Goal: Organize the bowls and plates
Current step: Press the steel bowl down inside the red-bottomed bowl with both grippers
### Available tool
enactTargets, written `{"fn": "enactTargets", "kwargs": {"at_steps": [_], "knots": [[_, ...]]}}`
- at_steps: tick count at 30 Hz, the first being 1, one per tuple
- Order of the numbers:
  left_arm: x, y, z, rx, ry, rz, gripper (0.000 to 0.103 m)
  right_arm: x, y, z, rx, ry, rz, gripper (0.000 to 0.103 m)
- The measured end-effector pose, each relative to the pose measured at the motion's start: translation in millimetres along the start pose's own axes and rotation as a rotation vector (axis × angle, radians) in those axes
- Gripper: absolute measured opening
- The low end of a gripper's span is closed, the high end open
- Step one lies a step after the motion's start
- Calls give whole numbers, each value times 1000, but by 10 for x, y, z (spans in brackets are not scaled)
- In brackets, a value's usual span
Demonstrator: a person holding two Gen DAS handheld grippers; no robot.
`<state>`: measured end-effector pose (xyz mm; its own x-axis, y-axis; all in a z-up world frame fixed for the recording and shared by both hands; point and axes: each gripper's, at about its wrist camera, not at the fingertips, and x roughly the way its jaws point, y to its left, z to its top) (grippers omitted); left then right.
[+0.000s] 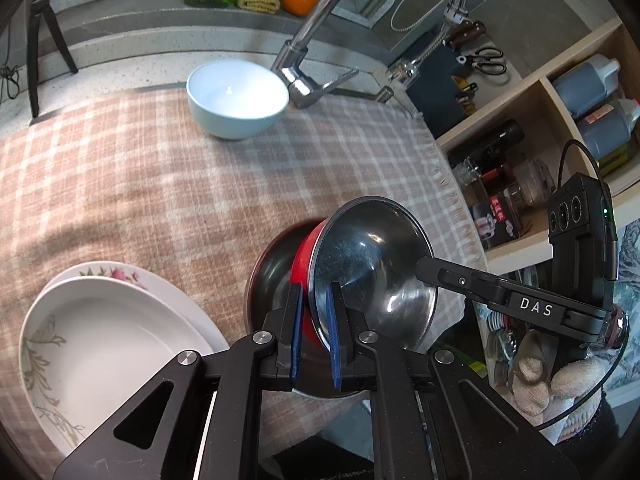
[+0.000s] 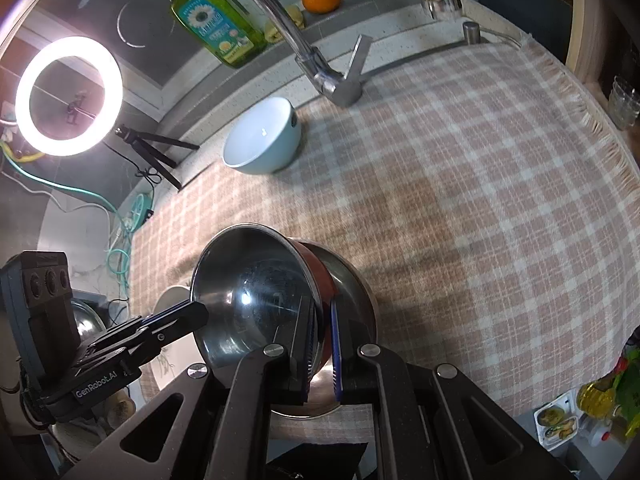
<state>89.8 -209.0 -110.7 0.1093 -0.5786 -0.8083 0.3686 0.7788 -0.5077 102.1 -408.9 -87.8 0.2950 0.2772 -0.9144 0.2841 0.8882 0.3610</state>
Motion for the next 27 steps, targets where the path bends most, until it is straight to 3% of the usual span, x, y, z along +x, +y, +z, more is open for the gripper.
{"fn": "enactTargets", "kwargs": {"at_steps": [27], "knots": [[286,126,-108,-9,71,31,9,360,-100,-112,0,77,-46,7]]}}
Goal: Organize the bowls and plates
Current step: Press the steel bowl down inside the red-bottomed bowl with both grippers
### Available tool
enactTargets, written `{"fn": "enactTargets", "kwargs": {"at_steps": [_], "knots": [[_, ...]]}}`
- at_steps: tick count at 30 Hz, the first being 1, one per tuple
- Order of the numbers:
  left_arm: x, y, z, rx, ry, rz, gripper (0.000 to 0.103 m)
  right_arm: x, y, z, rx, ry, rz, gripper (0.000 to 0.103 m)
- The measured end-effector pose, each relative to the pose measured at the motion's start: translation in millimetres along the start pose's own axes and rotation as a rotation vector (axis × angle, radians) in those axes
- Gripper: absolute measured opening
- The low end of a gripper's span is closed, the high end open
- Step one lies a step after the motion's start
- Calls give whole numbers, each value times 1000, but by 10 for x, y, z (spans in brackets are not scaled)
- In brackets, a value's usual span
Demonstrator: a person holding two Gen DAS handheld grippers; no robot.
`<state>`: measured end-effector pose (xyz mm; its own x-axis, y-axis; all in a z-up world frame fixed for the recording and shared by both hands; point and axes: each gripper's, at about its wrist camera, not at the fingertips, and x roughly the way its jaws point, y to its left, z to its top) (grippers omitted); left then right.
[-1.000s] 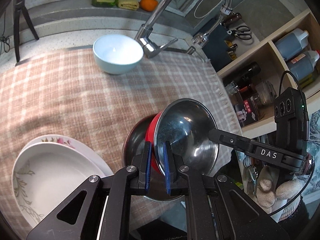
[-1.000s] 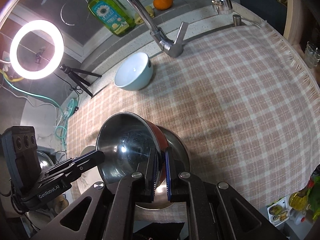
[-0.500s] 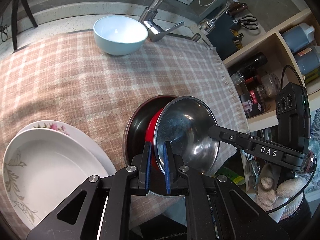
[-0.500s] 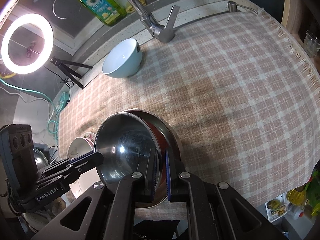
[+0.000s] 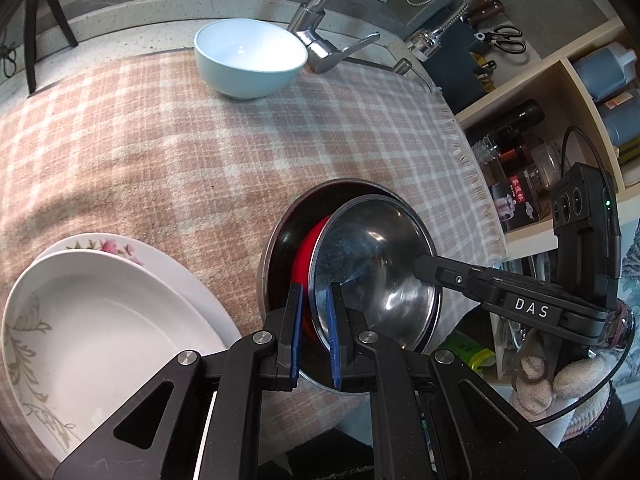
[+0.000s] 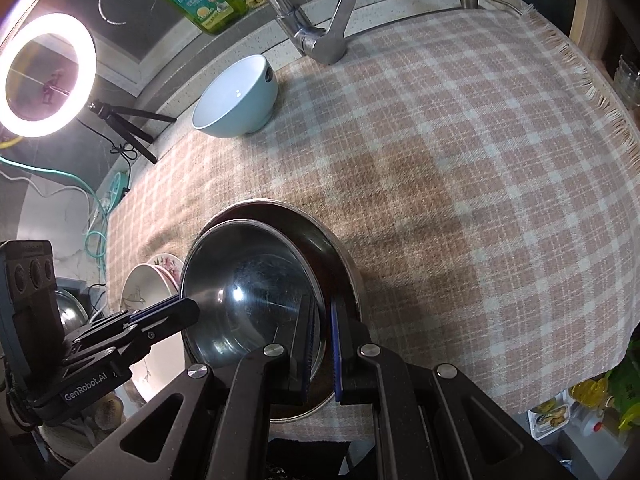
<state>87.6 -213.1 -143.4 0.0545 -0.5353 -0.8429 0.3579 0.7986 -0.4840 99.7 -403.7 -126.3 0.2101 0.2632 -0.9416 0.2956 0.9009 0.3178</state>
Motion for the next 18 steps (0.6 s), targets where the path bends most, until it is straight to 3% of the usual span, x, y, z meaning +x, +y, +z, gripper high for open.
{"fn": "enactTargets", "kwargs": {"at_steps": [18], "knots": [[77,25,13,-2,16,11,9,57,7,35,-12,8,-12,9]]}}
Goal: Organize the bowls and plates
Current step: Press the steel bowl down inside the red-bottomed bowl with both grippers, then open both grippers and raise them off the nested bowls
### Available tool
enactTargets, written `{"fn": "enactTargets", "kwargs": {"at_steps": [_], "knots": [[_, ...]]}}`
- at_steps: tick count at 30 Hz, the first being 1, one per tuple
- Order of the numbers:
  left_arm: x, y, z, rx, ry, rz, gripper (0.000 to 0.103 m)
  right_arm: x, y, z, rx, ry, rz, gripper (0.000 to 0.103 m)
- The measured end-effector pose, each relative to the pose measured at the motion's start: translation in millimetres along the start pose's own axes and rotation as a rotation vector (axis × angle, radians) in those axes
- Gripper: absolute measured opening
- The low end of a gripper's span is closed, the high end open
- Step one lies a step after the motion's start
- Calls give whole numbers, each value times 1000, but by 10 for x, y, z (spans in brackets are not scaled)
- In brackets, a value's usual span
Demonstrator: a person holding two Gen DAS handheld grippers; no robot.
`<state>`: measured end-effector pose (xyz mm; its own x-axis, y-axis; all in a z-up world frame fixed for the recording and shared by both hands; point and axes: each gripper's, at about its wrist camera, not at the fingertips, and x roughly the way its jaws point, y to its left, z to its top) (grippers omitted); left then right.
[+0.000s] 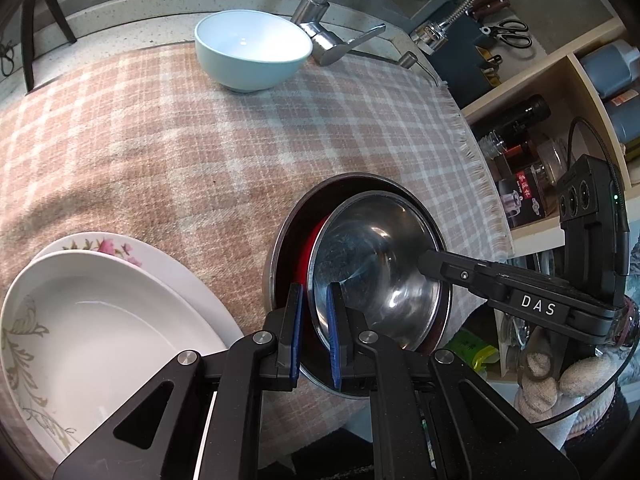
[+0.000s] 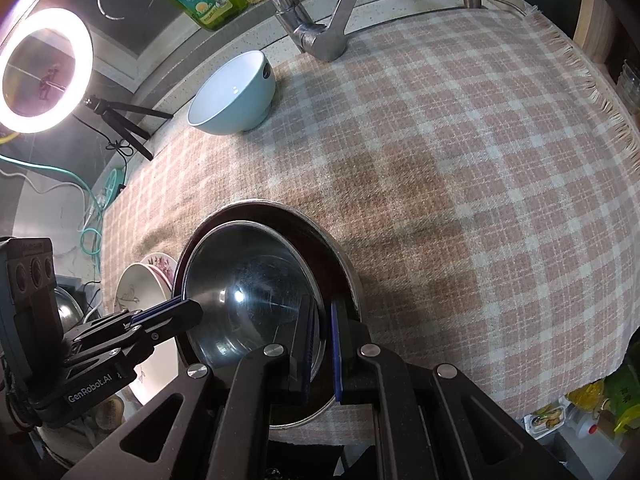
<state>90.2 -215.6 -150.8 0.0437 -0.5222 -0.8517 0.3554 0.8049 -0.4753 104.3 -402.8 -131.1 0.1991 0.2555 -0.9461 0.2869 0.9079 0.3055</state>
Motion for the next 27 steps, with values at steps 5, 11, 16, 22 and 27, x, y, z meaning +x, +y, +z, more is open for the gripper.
{"fn": "enactTargets", "kwargs": {"at_steps": [5,11,16,22,27], "knots": [[6,-1,1,3,2,1,9,15,28,21,-12,7,-3,10],[8,11,-3,5,13,-9,9,19,47,8,-26,24,-3,11],[-35,4,15,15,4,-11,9,-39,67,11,-39,7,-7,15],[-115,4,37,20,-5,-20,9,-151,66,37,-38,-2,8,15],[-268,8,83,25,-36,-36,9,-339,111,79,-55,-54,11,15]]}}
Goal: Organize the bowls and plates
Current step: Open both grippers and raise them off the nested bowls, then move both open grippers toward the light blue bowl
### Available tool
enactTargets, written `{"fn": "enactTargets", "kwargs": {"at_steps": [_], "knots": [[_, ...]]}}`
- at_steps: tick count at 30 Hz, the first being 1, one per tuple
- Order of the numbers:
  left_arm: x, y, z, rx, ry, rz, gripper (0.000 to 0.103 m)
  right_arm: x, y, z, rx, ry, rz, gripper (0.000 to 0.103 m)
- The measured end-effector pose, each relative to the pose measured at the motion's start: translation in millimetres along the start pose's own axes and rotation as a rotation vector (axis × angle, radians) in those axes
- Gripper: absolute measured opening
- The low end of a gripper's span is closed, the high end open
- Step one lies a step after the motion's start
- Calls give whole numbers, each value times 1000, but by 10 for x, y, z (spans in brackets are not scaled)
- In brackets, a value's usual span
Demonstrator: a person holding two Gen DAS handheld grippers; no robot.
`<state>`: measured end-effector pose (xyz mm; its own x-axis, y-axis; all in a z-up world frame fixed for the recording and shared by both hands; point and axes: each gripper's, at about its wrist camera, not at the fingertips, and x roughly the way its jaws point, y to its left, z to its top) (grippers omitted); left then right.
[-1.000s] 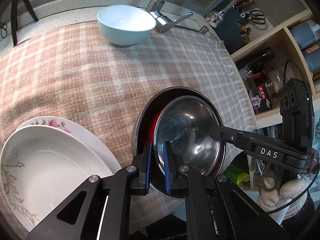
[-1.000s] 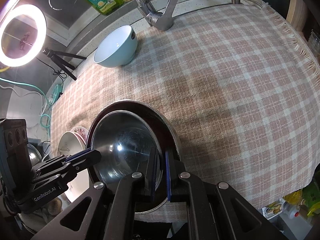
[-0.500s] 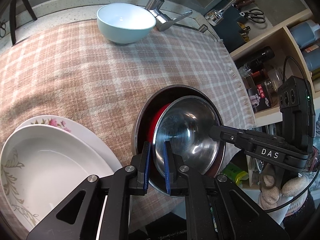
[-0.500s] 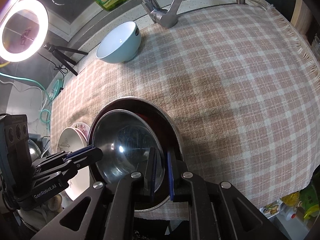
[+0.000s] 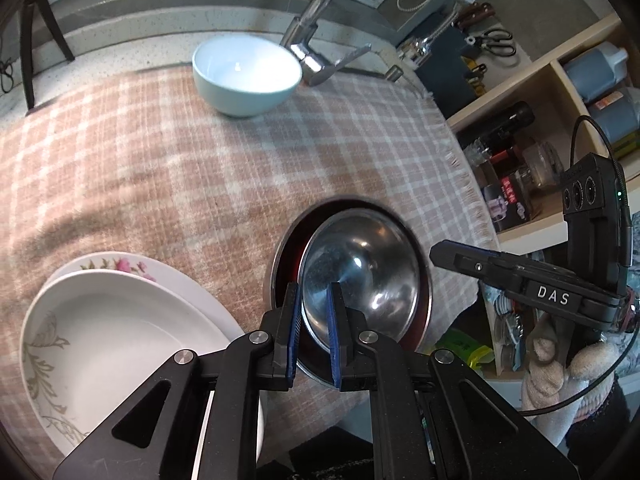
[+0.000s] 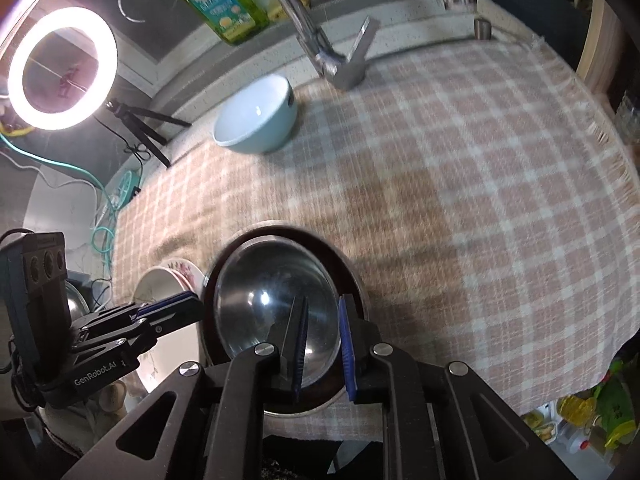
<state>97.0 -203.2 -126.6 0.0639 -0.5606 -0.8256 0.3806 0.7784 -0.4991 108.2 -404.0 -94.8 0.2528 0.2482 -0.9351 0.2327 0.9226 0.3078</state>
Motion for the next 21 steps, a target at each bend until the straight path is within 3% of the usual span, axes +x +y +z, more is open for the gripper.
{"fn": "enactTargets", "kwargs": {"at_steps": [14,21], "knots": [[-416,423,425,-60,-103,29,13,-267,142,531,28,-119,83,18],[-445,595,759,-63,-123,50,13,-165,293,809,37,-131,94,19]]}}
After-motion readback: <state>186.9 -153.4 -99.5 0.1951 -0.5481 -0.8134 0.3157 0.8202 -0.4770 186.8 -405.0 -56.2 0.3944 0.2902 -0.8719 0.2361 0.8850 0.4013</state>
